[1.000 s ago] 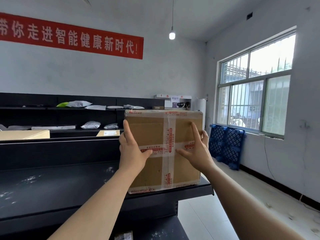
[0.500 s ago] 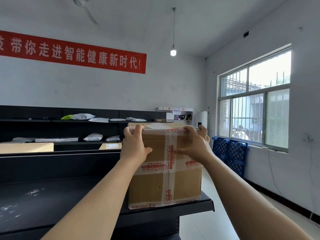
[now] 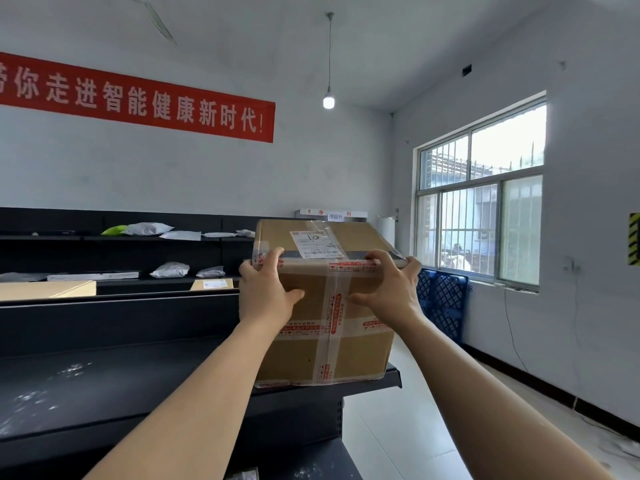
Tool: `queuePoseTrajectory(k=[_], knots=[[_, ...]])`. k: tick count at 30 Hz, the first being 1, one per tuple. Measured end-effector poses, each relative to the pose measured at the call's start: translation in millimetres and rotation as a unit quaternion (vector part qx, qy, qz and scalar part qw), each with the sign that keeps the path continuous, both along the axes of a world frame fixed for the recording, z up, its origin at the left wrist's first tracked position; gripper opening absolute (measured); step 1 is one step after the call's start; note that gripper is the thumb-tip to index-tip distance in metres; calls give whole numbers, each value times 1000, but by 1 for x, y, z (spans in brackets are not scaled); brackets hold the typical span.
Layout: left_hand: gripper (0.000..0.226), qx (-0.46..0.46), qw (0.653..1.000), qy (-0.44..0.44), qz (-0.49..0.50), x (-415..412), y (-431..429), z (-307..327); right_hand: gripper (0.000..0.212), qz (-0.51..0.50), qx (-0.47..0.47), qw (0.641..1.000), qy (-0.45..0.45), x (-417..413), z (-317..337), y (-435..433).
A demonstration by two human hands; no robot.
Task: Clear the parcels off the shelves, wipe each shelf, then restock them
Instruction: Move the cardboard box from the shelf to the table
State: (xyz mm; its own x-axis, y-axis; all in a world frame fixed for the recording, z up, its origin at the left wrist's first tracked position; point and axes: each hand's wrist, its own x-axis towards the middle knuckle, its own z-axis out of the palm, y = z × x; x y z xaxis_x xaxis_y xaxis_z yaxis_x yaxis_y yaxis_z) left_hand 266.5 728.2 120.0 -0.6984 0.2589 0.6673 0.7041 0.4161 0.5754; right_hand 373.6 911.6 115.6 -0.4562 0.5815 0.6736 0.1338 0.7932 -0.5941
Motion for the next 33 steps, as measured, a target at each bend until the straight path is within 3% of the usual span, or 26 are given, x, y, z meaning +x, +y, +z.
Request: queuePoseTrajectory(k=[4, 17, 33], knots=[[75, 24, 999, 4, -21, 16, -11, -8, 81, -14, 3, 1000, 23, 20, -15, -18], [69, 54, 992, 12, -116, 75, -36, -14, 77, -93, 41, 993, 65, 114, -25, -68], [67, -3, 967, -24, -255, 240, -21, -52, 77, -254, 44, 966, 9, 317, -66, -93]])
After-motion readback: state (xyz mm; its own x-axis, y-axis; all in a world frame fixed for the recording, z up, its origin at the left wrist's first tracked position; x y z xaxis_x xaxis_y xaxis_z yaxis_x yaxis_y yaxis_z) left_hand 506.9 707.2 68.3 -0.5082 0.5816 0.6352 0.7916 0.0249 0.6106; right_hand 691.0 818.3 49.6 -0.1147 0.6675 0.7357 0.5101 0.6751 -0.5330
